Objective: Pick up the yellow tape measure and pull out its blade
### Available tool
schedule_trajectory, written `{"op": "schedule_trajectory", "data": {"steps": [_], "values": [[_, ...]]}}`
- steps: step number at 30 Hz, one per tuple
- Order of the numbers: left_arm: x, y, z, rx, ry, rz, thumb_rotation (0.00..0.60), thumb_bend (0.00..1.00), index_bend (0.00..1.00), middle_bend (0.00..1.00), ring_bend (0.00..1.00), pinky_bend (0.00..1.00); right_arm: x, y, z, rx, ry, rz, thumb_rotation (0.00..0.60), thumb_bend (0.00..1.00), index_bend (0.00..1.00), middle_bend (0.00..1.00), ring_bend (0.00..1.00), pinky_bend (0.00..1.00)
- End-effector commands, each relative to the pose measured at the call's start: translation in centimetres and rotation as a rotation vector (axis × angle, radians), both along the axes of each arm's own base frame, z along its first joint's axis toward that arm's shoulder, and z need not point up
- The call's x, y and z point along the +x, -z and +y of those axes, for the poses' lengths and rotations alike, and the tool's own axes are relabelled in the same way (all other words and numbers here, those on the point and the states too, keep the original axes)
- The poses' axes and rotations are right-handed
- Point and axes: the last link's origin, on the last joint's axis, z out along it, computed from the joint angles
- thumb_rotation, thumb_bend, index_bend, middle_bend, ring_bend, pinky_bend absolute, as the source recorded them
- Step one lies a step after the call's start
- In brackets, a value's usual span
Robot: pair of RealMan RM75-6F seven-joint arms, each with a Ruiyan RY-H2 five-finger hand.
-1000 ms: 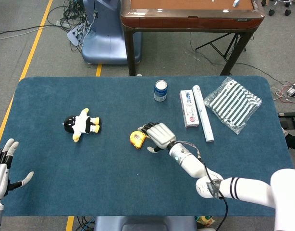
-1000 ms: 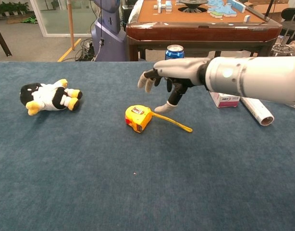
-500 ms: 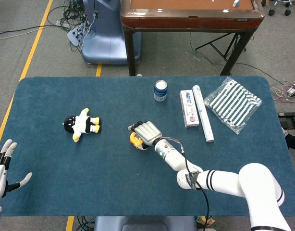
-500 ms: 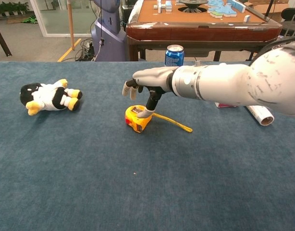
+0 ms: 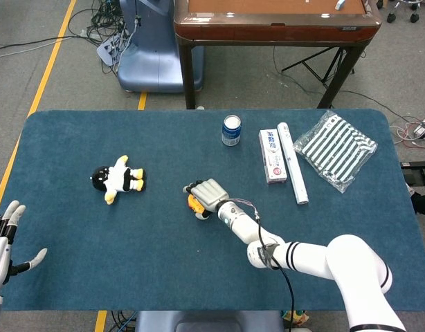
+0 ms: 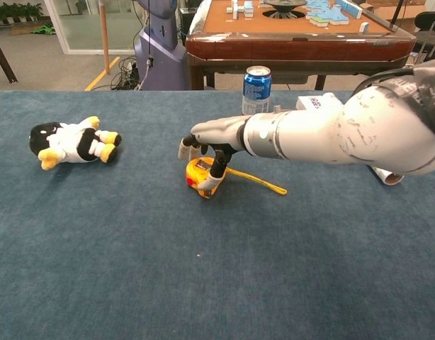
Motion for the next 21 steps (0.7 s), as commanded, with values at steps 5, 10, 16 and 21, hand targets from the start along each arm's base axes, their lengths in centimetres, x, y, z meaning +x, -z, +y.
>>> {"op": "schedule_trajectory", "data": {"steps": [5,10,16,21], "values": [[0.0,0.0,-0.1,-0.002,0.004,-0.003,0.6,0.19,0.0,0.0,0.0,0.0,-2.1,-2.0,1.5,-0.006,-0.002,0.012,0.6,0.37,0.17,0.23,0.17,0.29],[0.0,-0.1,-0.3,-0.003,0.007,-0.001,0.6,0.19,0.0,0.0,0.0,0.0,-5.4,-4.9,4.1,-0.003,0.029,0.021,0.6,0.37,0.16,0.23,0.17,0.29],[0.2,0.2,-0.3,-0.015,0.013,-0.004,0.6,0.19,0.0,0.0,0.0,0.0,-7.9,-7.3,6.5,0.004,0.052,0.048,0.6,0.37,0.15,0.23,0.17,0.29],[0.2,0.2,-0.5,-0.016,0.013,-0.004,0.6,0.19,0.0,0.0,0.0,0.0,-9.5,-9.3,7.8,-0.027,0.09,0.032,0.6,0.37,0.15,0.23,0.17,0.29]]}}
